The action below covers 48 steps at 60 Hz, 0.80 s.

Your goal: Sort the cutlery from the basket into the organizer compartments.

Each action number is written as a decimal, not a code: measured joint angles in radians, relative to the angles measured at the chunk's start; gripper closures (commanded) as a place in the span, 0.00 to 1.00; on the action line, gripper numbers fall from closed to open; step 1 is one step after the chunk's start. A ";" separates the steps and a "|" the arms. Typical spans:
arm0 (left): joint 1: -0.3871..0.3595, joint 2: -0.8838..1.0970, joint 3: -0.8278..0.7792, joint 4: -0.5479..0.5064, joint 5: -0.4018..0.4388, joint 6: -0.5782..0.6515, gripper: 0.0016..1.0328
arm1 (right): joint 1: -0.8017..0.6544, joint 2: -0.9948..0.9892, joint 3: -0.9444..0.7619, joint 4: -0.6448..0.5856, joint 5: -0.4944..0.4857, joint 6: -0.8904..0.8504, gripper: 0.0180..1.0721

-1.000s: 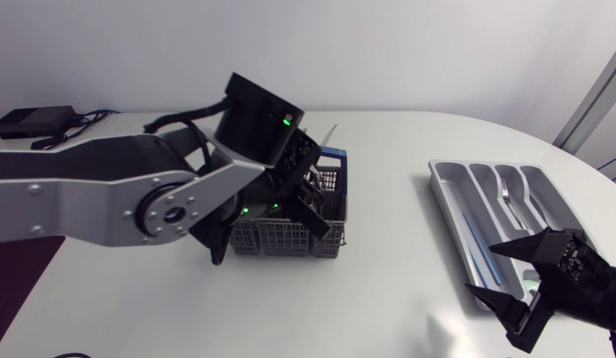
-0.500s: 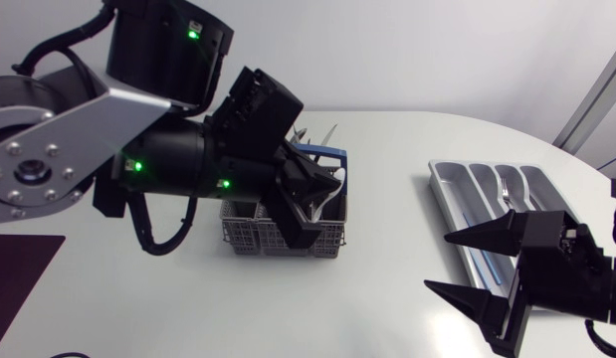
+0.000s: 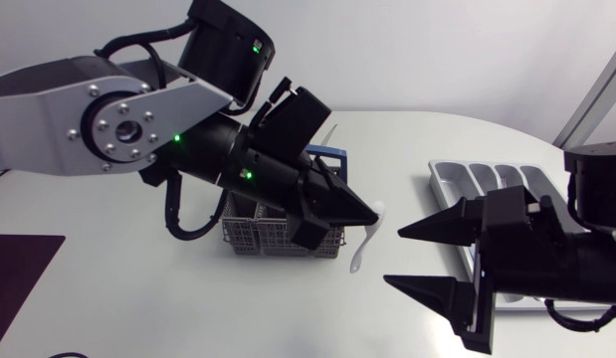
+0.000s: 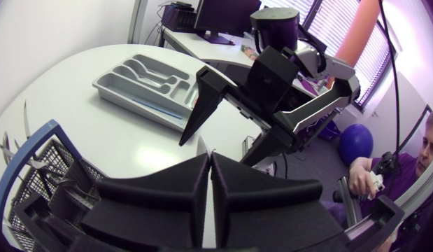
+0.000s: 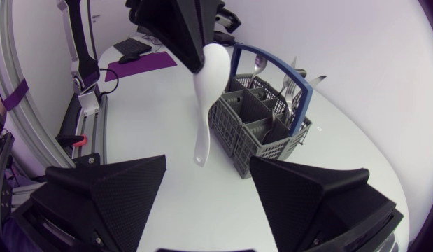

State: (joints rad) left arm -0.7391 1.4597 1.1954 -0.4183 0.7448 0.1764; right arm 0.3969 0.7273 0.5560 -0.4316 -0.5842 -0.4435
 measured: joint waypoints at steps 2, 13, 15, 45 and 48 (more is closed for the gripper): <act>0.006 0.008 0.010 -0.006 0.021 0.000 0.97 | 0.009 0.009 0.002 0.006 -0.008 0.003 0.29; 0.026 0.024 0.048 -0.038 0.101 0.000 0.97 | 0.028 0.033 0.025 0.014 -0.042 0.018 0.49; 0.028 0.027 0.053 -0.038 0.114 0.000 0.97 | 0.031 0.033 0.029 0.014 -0.049 0.023 0.52; 0.027 0.048 0.057 -0.056 0.164 0.000 0.97 | 0.061 0.075 0.077 0.034 -0.101 0.059 0.77; 0.027 0.048 0.057 -0.056 0.165 0.000 0.97 | 0.063 0.079 0.077 0.037 -0.101 0.059 0.82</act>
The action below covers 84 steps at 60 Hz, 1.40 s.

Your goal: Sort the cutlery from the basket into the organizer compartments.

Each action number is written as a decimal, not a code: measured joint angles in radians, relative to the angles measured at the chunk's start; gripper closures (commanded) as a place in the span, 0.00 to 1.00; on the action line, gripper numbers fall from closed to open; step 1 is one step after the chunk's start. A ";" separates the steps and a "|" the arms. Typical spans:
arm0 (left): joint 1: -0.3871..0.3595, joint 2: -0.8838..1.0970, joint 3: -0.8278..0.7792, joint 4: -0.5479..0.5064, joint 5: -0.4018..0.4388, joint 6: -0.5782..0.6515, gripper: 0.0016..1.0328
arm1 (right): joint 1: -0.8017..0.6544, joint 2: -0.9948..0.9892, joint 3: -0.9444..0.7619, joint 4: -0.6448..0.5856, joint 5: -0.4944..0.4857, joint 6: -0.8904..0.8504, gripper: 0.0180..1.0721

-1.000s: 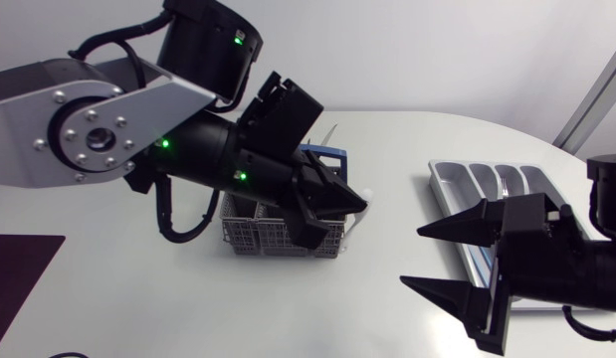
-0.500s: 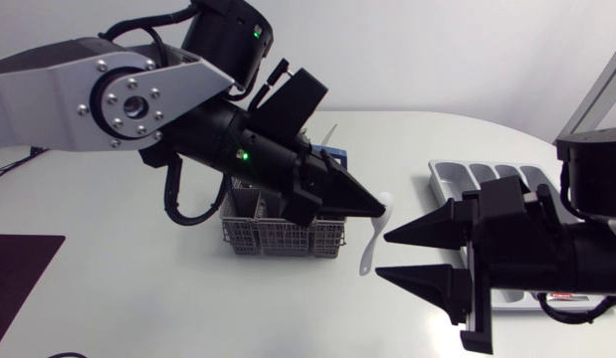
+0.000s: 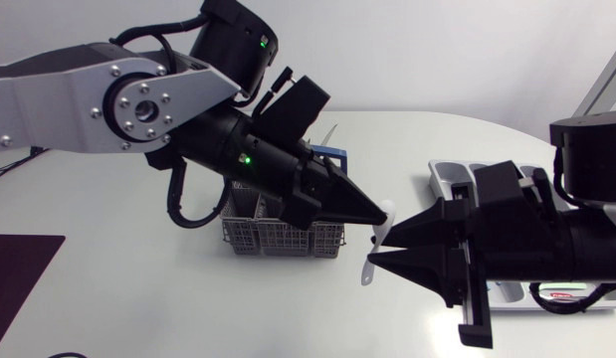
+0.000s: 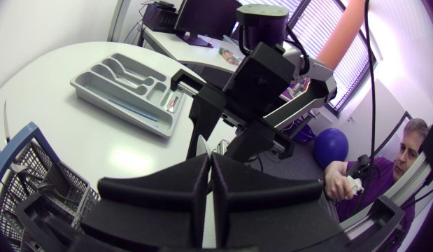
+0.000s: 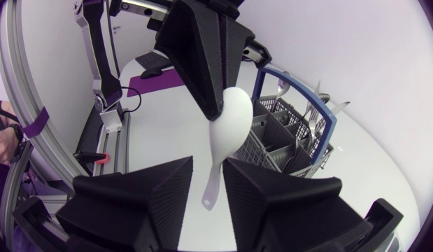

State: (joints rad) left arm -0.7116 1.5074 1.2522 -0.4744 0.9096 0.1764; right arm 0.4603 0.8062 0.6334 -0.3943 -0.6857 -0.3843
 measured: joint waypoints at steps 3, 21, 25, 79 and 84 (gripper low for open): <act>0.000 0.000 0.000 0.000 0.002 0.000 0.97 | 0.003 0.000 0.000 0.002 0.000 0.000 0.86; 0.002 0.000 0.000 -0.006 0.013 0.000 0.76 | 0.004 0.000 0.000 0.002 0.001 0.019 0.94; 0.007 0.000 0.000 -0.006 0.013 0.000 0.68 | 0.010 0.000 0.000 0.002 0.001 0.022 0.94; -0.006 -0.080 -0.153 0.123 -0.707 0.354 0.29 | -0.701 -0.118 -0.098 -0.237 0.070 -0.460 0.94; -0.015 -0.079 -0.159 0.136 -0.734 0.385 0.29 | -0.793 -0.118 -0.101 -0.240 0.073 -0.541 0.94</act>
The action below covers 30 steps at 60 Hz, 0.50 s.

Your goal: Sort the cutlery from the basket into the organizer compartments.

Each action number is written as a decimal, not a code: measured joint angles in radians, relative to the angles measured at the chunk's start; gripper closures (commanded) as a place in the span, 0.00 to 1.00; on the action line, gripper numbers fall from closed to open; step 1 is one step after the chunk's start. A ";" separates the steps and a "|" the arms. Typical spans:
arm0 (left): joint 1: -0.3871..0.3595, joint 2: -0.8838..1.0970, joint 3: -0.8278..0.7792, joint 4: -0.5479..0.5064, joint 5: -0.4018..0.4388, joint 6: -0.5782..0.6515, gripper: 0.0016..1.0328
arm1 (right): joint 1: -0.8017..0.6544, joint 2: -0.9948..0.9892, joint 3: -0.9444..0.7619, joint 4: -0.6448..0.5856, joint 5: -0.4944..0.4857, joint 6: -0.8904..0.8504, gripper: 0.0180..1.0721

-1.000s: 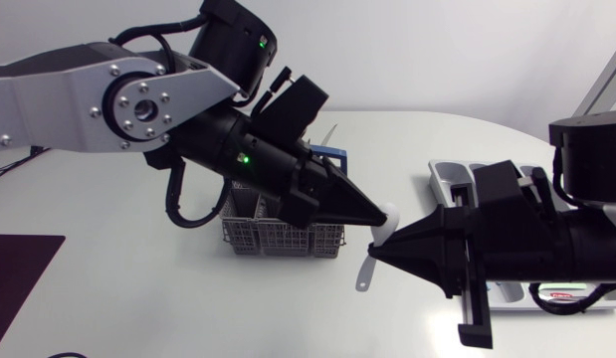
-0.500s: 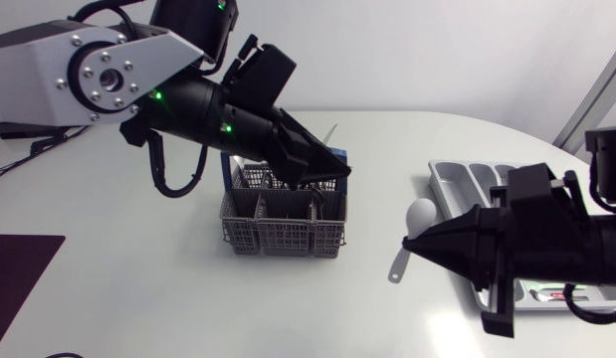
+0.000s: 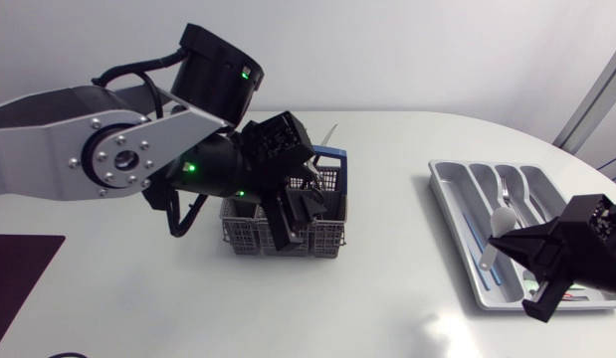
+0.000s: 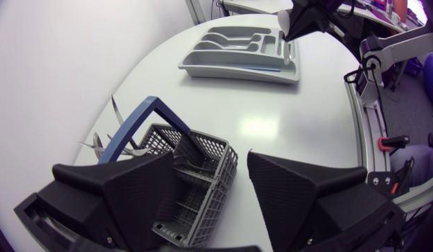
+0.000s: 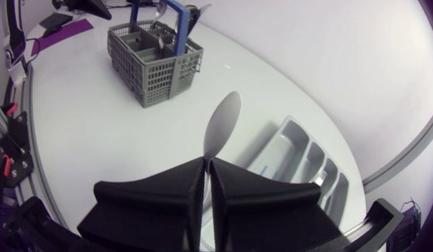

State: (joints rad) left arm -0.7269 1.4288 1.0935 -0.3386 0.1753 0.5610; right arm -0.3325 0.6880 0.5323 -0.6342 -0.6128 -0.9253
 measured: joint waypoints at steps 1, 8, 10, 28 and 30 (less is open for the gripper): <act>-0.001 0.000 0.000 0.000 -0.001 0.002 0.29 | -0.013 0.000 0.000 -0.001 0.000 -0.010 0.94; -0.003 0.010 0.000 0.007 -0.032 0.044 0.29 | -0.163 0.009 0.000 -0.006 0.000 -0.150 0.94; -0.003 0.012 0.000 0.008 -0.039 0.051 0.29 | -0.201 0.016 -0.001 -0.006 0.000 -0.187 0.94; -0.003 0.050 0.000 0.008 -0.122 0.152 0.29 | -0.491 0.129 -0.016 0.042 0.005 -0.489 0.94; -0.003 0.054 0.000 0.008 -0.129 0.160 0.29 | -0.509 0.138 -0.021 0.055 0.010 -0.511 0.94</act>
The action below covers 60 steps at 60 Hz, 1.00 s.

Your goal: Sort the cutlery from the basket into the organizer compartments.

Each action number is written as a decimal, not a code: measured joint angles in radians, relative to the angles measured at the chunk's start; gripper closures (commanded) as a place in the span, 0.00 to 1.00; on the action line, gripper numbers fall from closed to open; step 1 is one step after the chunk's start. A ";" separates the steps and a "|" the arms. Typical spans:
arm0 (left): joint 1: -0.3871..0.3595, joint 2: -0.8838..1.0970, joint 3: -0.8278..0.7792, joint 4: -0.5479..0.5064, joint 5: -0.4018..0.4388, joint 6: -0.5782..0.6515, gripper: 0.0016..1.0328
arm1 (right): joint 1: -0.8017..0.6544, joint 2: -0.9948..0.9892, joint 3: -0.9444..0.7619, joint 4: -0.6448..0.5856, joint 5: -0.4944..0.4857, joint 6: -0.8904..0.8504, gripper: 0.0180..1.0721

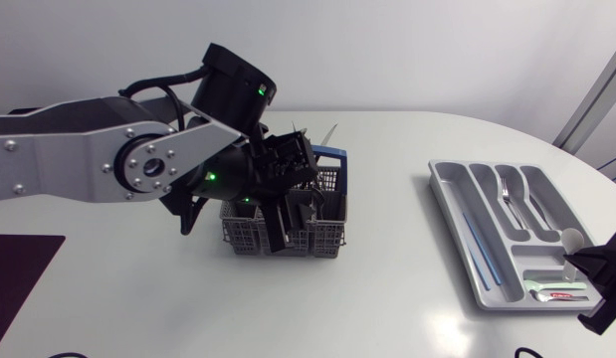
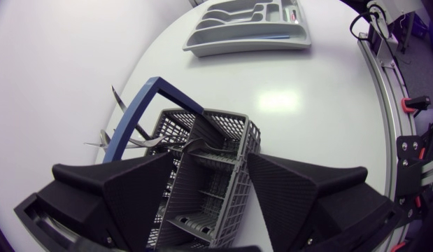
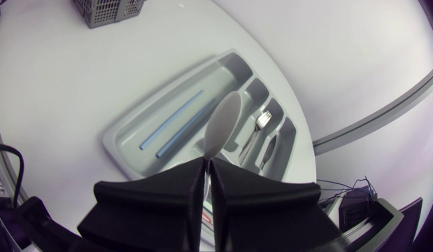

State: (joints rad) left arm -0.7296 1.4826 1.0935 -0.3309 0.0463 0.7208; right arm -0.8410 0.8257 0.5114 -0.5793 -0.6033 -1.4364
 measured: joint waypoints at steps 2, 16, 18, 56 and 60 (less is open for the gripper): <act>0.000 0.004 0.000 0.000 -0.003 0.007 0.29 | -0.020 0.010 -0.010 0.023 0.008 -0.023 0.94; 0.000 0.019 0.000 0.000 -0.032 0.037 0.29 | -0.094 0.147 -0.039 0.167 0.057 -0.121 0.94; 0.000 0.019 0.000 0.000 -0.035 0.040 0.29 | -0.100 0.160 -0.041 0.187 0.061 -0.130 0.94; -0.020 0.024 0.000 -0.008 -0.082 0.075 0.29 | -0.122 0.366 -0.138 0.493 0.160 -0.197 0.80; -0.020 0.024 0.000 -0.008 -0.085 0.082 0.29 | -0.122 0.366 -0.150 0.495 0.163 -0.200 0.75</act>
State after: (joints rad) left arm -0.7494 1.5063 1.0935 -0.3393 -0.0387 0.8032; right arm -0.9634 1.1919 0.3611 -0.0845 -0.4408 -1.6363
